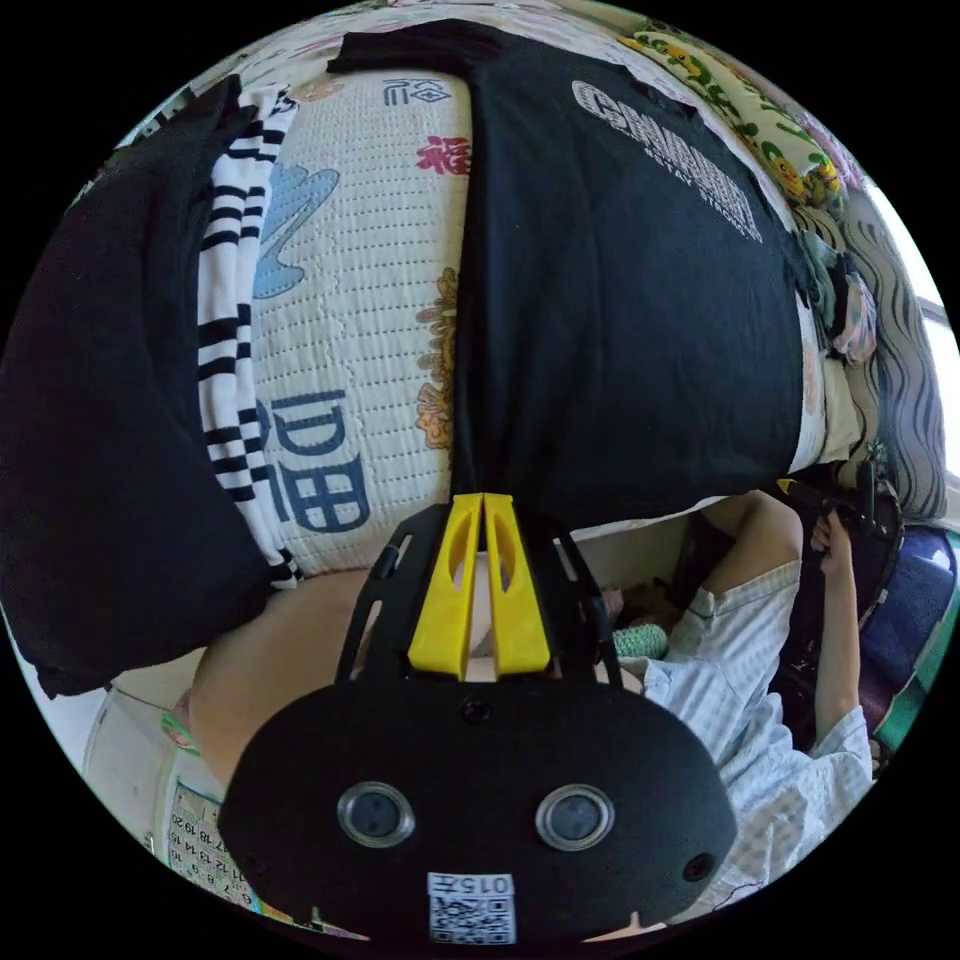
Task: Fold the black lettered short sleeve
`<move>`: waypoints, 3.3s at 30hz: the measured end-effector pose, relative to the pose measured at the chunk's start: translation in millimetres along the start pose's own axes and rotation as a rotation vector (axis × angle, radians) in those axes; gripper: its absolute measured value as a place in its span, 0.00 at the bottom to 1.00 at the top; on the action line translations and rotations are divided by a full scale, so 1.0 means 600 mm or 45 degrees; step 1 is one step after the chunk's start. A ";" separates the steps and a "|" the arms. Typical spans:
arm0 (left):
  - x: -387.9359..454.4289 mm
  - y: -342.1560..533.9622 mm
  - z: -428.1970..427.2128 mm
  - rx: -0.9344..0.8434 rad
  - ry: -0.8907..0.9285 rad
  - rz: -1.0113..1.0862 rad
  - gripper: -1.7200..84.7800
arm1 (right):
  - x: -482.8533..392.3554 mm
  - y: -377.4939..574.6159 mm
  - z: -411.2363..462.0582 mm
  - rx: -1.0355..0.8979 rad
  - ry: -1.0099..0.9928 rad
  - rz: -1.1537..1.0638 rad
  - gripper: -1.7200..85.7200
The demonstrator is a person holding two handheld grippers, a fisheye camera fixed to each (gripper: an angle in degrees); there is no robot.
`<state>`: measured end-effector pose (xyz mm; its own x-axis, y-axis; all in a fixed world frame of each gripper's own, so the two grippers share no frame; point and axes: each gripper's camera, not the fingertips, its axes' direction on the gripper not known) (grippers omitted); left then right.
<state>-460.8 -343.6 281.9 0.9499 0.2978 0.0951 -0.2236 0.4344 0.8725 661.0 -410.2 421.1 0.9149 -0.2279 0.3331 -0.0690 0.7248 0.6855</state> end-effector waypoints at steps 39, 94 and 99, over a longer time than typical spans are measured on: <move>0.099 0.158 0.324 0.436 -0.138 0.226 0.11 | -0.419 0.090 -0.221 0.512 0.511 -0.245 0.01; 1.122 -0.862 1.247 0.033 -0.347 1.131 0.03 | 0.285 -0.489 -0.430 0.589 -0.473 0.258 0.02; 1.007 -0.843 1.121 0.198 -0.104 1.049 0.02 | 0.261 -0.484 -0.439 0.676 -0.442 0.155 0.01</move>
<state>372.9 -955.0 220.0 0.5106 0.4030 0.7596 -0.8252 -0.0187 0.5646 928.7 -485.0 103.8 0.7123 -0.4261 0.5578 -0.4330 0.3587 0.8270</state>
